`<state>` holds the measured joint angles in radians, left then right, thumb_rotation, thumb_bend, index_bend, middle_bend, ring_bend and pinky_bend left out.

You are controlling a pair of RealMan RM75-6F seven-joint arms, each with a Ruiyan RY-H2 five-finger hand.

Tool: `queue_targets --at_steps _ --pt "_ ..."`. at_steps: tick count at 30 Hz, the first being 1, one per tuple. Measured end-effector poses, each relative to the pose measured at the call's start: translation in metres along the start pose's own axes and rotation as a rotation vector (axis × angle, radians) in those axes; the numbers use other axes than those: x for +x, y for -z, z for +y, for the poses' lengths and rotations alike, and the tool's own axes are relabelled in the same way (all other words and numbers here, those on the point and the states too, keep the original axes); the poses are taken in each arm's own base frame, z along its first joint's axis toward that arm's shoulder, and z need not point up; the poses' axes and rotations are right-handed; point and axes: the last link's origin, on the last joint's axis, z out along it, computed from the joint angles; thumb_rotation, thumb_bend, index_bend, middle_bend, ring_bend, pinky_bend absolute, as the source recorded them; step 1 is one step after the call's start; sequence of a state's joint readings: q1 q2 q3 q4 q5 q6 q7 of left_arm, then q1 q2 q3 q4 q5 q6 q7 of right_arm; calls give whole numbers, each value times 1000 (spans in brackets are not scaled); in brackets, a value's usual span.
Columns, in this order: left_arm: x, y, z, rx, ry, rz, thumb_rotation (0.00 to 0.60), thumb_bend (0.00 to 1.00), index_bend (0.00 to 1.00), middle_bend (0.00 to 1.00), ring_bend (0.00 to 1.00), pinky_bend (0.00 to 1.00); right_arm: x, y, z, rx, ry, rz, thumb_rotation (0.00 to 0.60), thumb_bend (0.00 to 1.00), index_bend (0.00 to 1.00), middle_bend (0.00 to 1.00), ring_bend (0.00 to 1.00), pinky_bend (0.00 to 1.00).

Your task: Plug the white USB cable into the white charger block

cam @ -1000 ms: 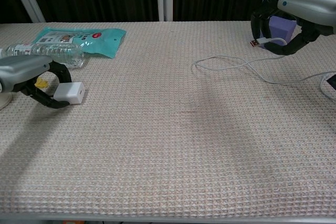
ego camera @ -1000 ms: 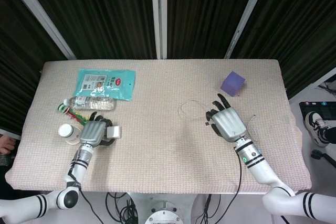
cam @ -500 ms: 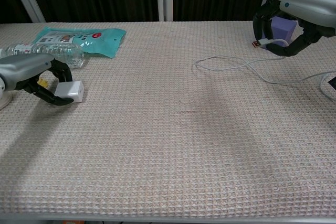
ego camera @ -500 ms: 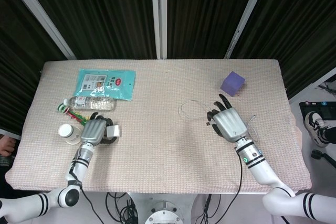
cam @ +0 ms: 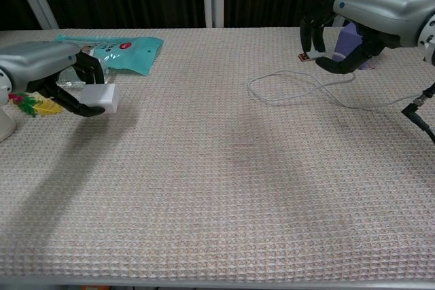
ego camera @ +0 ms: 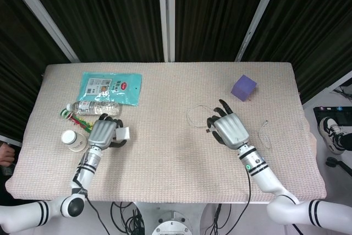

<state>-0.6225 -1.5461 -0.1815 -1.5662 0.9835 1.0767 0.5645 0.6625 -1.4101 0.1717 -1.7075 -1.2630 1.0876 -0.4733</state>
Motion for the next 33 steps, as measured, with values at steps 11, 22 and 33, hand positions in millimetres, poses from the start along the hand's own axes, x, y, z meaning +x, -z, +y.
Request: queue_targets --at_steps 11,22,33 --pt "47 -11 54 -54 -45 43 466 272 517 488 291 242 -10 -43 -56 29 -73 -23 600 413 634 546 230 0" --pt "66 -15 85 -44 11 44 467 272 517 492 293 245 -8 -78 -87 -32 -124 17 600 422 640 551 234 0" --pt "72 -18 109 -46 8 64 467 270 518 493 293 245 -11 -93 -95 -66 -183 9 600 423 641 550 234 0"
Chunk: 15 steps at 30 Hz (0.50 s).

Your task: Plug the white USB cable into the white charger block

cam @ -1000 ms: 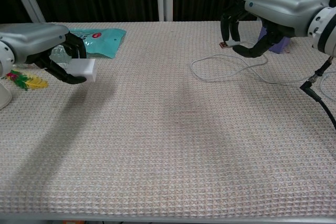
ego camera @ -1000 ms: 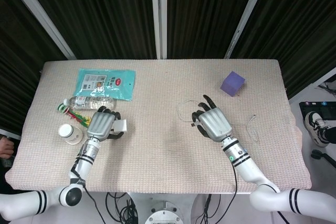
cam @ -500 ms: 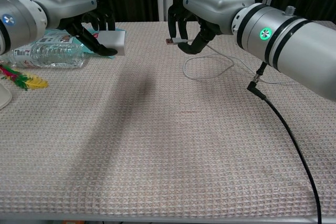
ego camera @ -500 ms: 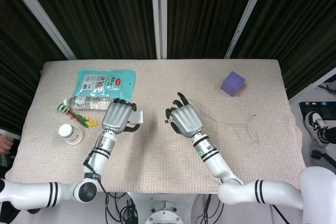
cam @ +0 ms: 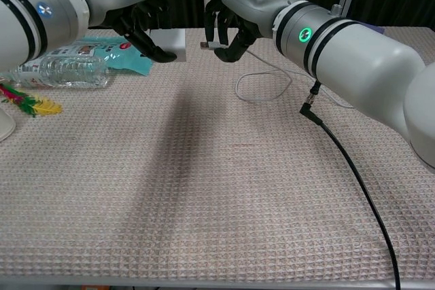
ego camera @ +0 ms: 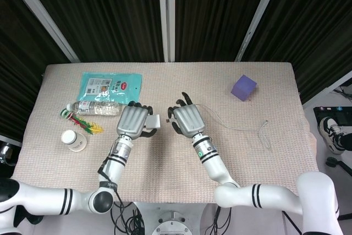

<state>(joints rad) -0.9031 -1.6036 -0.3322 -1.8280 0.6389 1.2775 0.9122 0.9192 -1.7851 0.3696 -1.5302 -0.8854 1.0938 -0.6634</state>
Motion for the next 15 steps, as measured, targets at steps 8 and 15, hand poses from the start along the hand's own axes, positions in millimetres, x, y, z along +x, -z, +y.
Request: queue_targets --at_steps 8,15 --pt "-2 -4 11 13 -3 1 468 267 518 493 293 247 0 -3 -2 -15 -31 -2 600 423 641 550 234 0" --pt "0 -8 15 23 12 11 468 266 518 493 293 248 -1 -6 -2 -31 -51 -1 600 423 641 550 235 0"
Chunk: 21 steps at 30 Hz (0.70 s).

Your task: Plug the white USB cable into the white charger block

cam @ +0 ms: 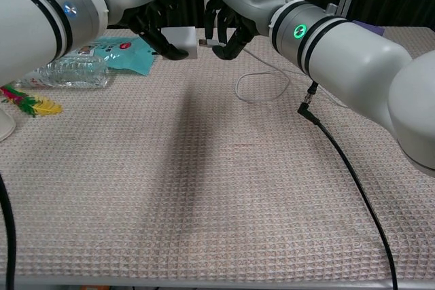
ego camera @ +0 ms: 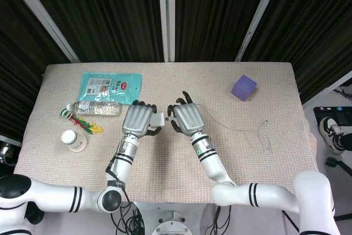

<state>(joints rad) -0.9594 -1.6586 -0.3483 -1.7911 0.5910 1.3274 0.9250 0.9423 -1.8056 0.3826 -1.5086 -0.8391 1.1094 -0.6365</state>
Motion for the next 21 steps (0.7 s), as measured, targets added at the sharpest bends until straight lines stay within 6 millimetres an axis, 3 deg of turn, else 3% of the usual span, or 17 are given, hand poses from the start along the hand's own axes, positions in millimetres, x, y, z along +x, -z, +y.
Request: queue_targets --at_steps 21 --pt "-1 -3 3 15 -11 18 466 264 518 493 293 249 -3 -6 -4 -12 -37 -2 600 423 641 551 245 0"
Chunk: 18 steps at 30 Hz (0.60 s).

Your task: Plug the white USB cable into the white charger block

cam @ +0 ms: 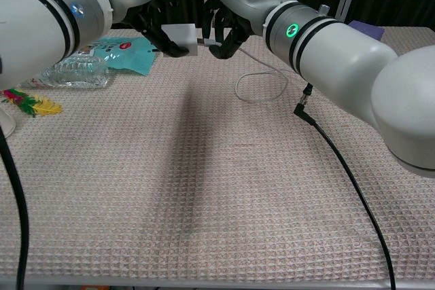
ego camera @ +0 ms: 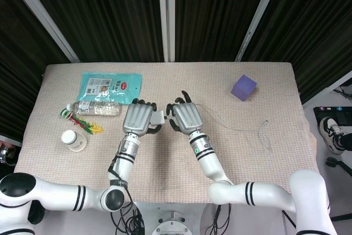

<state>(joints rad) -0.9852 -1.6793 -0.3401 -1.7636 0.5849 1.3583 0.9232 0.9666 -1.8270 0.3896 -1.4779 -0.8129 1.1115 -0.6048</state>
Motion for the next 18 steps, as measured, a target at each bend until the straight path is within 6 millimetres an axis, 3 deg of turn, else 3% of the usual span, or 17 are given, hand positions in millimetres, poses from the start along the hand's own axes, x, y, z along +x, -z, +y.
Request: queue_targets --at_steps 18 --pt "-4 -2 5 -3 -29 -6 468 264 517 492 293 249 -3 -6 -4 -4 -2 -8 600 424 641 551 248 0"
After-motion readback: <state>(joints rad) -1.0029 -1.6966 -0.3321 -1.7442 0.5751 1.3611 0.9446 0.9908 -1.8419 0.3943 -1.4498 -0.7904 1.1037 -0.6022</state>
